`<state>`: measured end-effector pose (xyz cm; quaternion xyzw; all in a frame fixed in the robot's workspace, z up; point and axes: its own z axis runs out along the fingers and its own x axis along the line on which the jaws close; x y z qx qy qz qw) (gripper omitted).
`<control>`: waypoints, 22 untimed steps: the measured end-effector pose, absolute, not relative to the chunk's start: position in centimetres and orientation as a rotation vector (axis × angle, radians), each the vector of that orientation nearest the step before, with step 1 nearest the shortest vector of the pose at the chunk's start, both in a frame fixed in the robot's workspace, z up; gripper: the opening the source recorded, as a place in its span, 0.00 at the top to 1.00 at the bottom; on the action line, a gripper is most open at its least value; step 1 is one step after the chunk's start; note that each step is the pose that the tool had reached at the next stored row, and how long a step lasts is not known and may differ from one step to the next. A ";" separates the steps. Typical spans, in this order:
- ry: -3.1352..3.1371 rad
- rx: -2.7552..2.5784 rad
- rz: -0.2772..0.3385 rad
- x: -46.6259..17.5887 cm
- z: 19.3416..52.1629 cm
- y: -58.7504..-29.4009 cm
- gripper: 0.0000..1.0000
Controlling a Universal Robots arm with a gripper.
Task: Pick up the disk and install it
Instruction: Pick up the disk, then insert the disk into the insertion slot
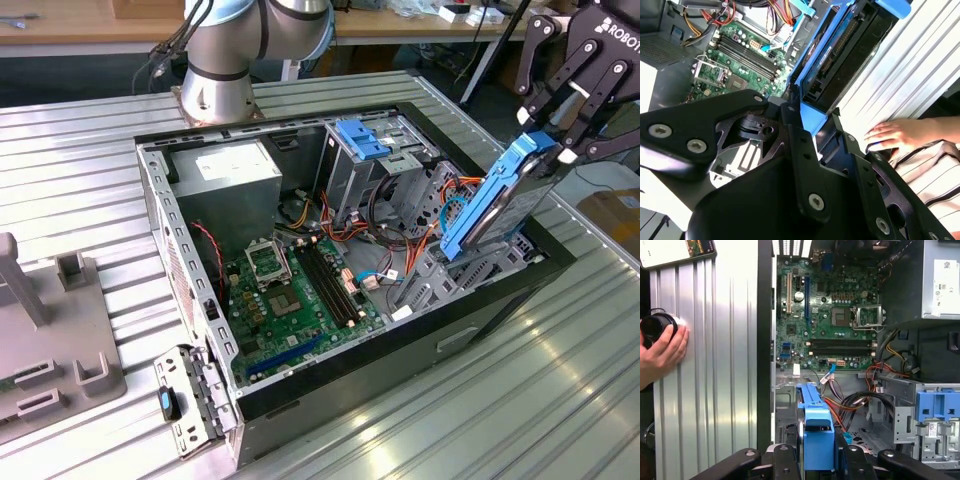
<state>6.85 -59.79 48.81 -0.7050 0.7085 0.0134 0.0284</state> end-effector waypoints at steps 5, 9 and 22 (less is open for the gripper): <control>2.186 -2.176 0.041 7.2 48.6 -59.2 0.64; 2.187 -2.175 0.042 7.5 48.3 -59.1 0.64; 2.211 -2.151 0.040 7.7 47.4 -58.7 0.64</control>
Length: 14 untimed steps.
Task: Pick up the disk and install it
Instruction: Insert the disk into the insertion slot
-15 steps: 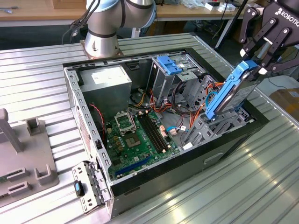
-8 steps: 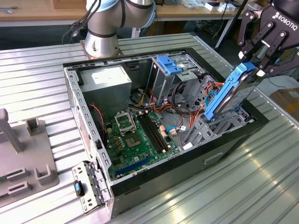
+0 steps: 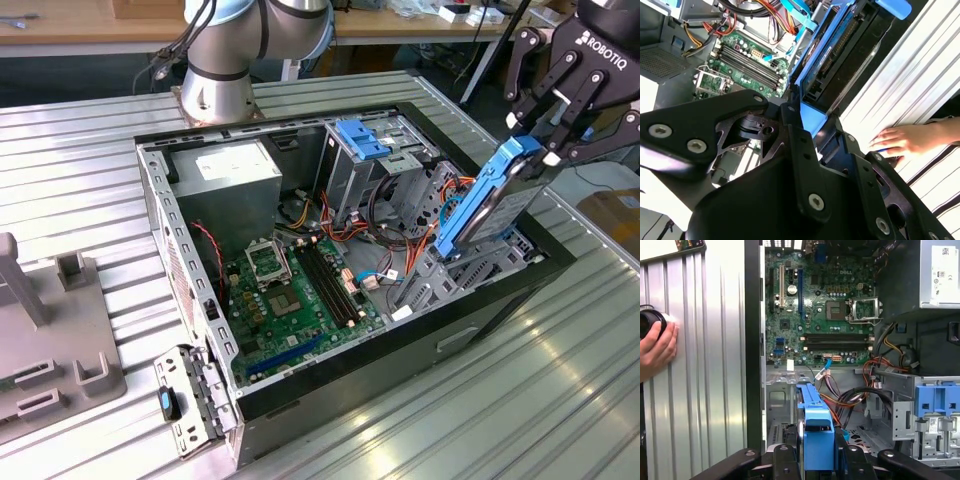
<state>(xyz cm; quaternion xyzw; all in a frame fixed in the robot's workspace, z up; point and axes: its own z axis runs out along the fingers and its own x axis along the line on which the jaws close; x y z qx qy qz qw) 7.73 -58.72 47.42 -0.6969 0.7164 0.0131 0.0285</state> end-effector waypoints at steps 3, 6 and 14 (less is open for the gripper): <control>2.212 -2.149 0.040 7.9 47.2 -58.6 0.64; 2.212 -2.149 0.040 7.9 47.0 -58.6 0.64; 2.213 -2.149 0.040 7.9 46.8 -58.6 0.64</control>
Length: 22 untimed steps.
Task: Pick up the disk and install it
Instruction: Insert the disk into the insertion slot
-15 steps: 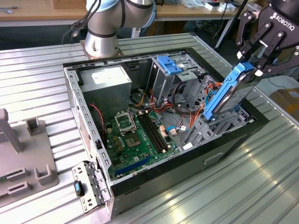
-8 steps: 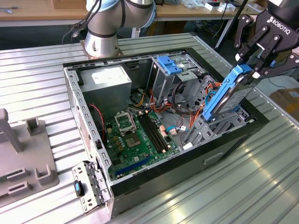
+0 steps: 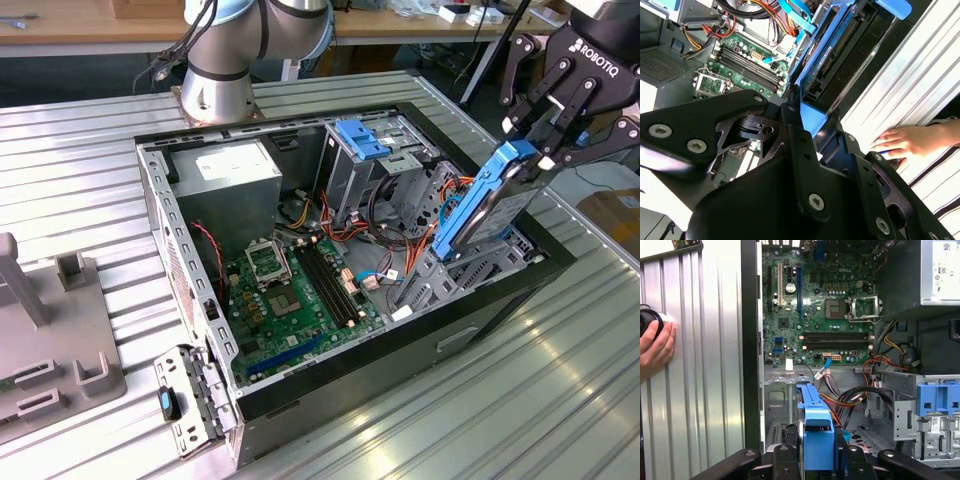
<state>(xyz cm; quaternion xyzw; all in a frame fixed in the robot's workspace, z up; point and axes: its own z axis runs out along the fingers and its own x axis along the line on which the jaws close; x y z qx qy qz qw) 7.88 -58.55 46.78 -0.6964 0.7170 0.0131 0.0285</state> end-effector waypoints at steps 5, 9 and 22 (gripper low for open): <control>2.212 -2.149 0.041 7.9 46.6 -58.5 0.64; 2.212 -2.150 0.040 7.9 46.6 -58.4 0.64; 2.204 -2.160 0.039 8.0 46.3 -58.4 0.64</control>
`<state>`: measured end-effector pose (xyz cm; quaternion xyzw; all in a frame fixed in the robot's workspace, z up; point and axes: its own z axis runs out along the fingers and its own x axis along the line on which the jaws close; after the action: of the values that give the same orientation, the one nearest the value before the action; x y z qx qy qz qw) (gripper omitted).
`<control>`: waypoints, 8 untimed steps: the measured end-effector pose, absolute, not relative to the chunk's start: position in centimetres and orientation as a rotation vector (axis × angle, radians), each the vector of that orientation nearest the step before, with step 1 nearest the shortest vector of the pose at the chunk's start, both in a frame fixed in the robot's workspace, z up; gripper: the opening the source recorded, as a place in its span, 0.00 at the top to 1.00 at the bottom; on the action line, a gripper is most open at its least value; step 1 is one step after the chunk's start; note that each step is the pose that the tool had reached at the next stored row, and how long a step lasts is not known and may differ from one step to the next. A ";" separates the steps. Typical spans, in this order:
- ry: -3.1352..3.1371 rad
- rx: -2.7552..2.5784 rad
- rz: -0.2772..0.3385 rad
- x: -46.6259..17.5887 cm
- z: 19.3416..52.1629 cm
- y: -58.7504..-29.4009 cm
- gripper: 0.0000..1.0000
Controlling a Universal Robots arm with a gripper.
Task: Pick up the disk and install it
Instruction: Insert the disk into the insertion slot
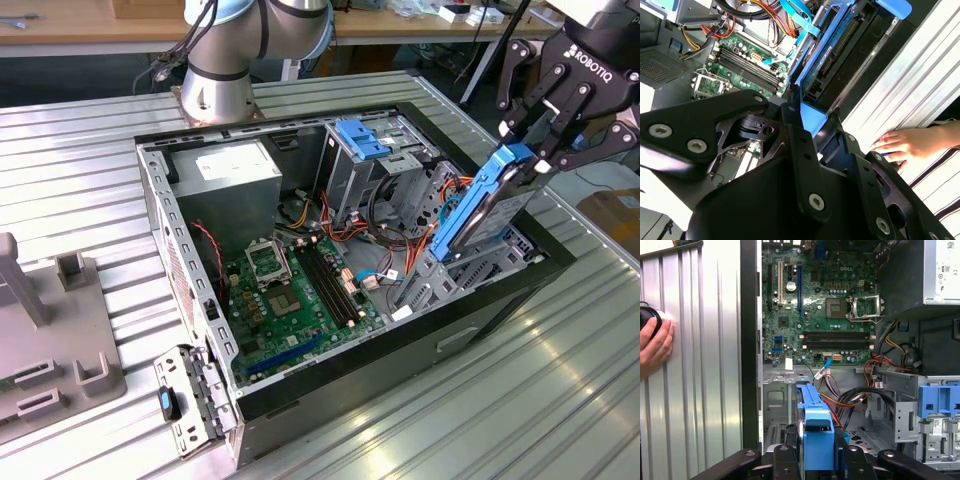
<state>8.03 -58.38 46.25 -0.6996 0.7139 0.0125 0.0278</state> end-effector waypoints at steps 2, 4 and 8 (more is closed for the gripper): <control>2.204 -2.160 0.039 8.0 46.2 -58.4 0.64; 2.204 -2.160 0.039 8.0 46.1 -58.5 0.64; 2.204 -2.160 0.039 8.1 46.0 -58.5 0.64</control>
<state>8.05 -58.49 45.99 -0.6996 0.7139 0.0125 0.0278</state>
